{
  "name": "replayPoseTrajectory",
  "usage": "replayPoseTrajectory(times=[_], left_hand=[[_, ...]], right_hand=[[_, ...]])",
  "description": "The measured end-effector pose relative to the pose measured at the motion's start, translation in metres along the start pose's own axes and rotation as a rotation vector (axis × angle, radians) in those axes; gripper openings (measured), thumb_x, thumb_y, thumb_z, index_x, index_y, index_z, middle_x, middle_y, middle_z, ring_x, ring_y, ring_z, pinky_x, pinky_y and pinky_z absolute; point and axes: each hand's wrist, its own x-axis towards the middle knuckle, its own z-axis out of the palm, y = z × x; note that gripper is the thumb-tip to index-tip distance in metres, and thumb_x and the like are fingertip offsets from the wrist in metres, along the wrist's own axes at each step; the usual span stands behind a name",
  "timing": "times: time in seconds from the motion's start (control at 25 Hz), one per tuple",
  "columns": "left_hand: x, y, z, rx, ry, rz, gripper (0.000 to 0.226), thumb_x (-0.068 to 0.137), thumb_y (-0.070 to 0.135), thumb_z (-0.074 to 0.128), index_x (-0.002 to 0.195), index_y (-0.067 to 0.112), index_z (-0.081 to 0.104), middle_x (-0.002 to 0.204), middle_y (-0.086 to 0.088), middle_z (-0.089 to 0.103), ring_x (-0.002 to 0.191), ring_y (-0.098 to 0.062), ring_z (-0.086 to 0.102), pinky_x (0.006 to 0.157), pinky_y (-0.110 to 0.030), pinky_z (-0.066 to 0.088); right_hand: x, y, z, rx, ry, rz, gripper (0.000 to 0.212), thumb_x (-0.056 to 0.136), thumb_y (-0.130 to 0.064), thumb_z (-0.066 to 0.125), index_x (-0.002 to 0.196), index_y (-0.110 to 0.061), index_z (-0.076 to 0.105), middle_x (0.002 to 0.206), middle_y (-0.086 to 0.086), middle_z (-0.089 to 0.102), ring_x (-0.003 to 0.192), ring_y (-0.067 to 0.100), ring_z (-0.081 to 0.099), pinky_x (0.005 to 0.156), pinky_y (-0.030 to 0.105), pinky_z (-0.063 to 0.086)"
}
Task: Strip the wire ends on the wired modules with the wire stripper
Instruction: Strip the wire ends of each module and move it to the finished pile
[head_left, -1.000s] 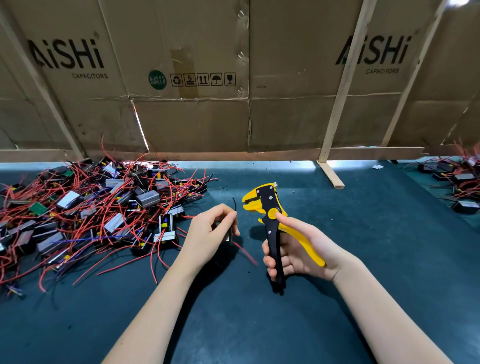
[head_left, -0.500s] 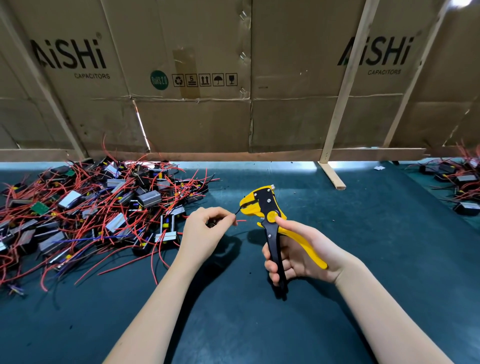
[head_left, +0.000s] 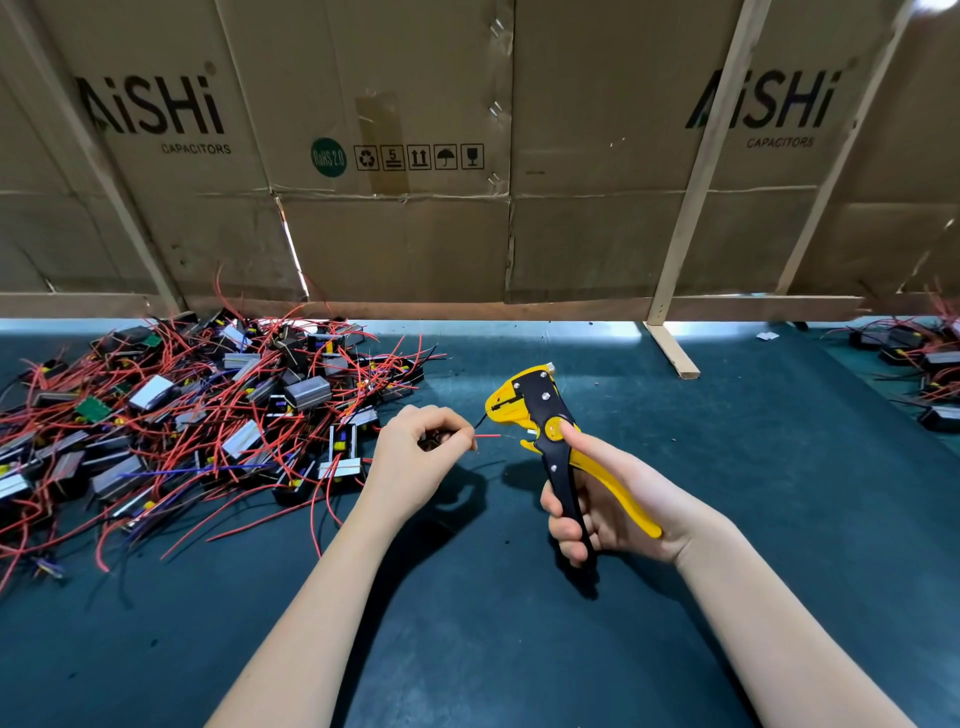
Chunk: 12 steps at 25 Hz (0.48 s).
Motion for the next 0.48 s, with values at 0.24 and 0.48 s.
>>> replayPoseTrajectory(times=[0.24, 0.48], left_hand=[[-0.0016, 0.0013, 0.0003, 0.03, -0.011, 0.025, 0.013, 0.073, 0.025, 0.061, 0.061, 0.028, 0.065, 0.069, 0.001, 0.063, 0.08, -0.012, 0.049, 0.07, -0.019, 0.037], [-0.0014, -0.0015, -0.0004, 0.084, -0.028, 0.041, 0.021, 0.079, 0.009, 0.068, 0.063, 0.022, 0.066, 0.067, 0.002, 0.061, 0.081, -0.015, 0.049, 0.072, -0.027, 0.039]], right_hand=[[-0.0012, -0.002, -0.0008, -0.003, -0.016, 0.045, 0.07, 0.079, -0.08, 0.051, 0.075, -0.01, 0.057, 0.068, 0.011, 0.051, 0.057, 0.028, 0.051, 0.058, 0.03, 0.048], [0.0021, -0.003, 0.0034, 0.046, 0.137, 0.022, 0.067, 0.08, -0.078, 0.049, 0.06, -0.015, 0.05, 0.053, -0.002, 0.041, 0.041, 0.013, 0.034, 0.039, 0.021, 0.032]])
